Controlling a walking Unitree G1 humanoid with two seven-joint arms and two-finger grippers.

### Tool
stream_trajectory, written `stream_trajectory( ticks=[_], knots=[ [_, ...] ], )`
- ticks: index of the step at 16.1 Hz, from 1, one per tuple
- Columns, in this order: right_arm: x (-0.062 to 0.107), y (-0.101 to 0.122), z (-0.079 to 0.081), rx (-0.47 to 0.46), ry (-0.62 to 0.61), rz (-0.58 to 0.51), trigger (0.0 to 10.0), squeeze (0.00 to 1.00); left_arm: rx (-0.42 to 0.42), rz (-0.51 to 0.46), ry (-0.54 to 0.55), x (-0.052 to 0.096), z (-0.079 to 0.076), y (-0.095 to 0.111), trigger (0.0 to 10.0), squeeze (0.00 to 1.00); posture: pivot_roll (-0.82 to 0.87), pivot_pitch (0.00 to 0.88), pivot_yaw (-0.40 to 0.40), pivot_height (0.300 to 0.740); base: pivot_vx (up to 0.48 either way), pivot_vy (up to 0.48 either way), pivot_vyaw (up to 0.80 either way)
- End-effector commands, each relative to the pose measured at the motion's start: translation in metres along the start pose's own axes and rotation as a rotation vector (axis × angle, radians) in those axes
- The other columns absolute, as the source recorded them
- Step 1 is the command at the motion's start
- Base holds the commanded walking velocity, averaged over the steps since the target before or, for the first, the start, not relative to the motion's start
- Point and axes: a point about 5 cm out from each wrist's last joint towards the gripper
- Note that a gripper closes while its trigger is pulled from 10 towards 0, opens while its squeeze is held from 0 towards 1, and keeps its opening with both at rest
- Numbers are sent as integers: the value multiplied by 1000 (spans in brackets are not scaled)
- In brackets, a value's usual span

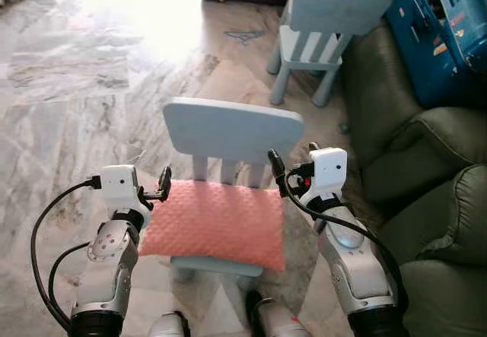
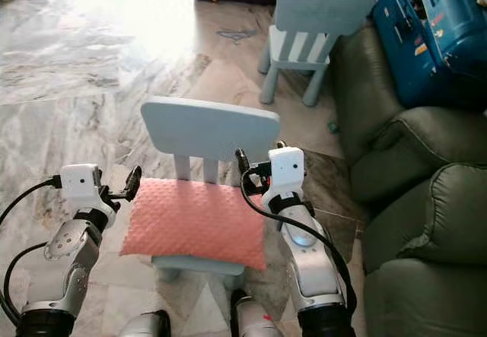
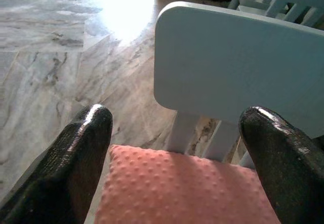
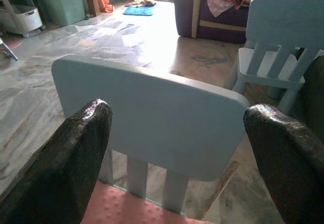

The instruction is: Move the pillow to the sofa

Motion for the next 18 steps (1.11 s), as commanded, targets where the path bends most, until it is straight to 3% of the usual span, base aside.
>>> stream_trajectory(
  ticks=[1,5,9,18],
  knots=[
    [3,0,-1,2,-10,8,10000,0,3,28,9,4,4,-6,10000,0,11,264,-40,740,0,0,0],
    [8,-2,-3,1,-20,16,10000,0,-13,26,4,9,6,-6,10000,0,12,293,-36,740,0,0,0],
    [21,-9,1,-11,-19,49,10000,0,-32,44,-2,27,12,-18,10000,0,8,320,-33,740,0,0,0],
    [34,-12,1,-14,-19,83,10000,0,-33,80,-16,39,10,-26,10000,0,-3,356,-34,740,0,0,0]
  ],
)
Point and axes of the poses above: a point about 5 cm out from each wrist's last joint towards the gripper, its own x axis pointing back from the gripper into the wrist, its own y axis along the axis of the wrist's last joint, z = x × y, and after that the axes turned 6 degrees about x, right-handed
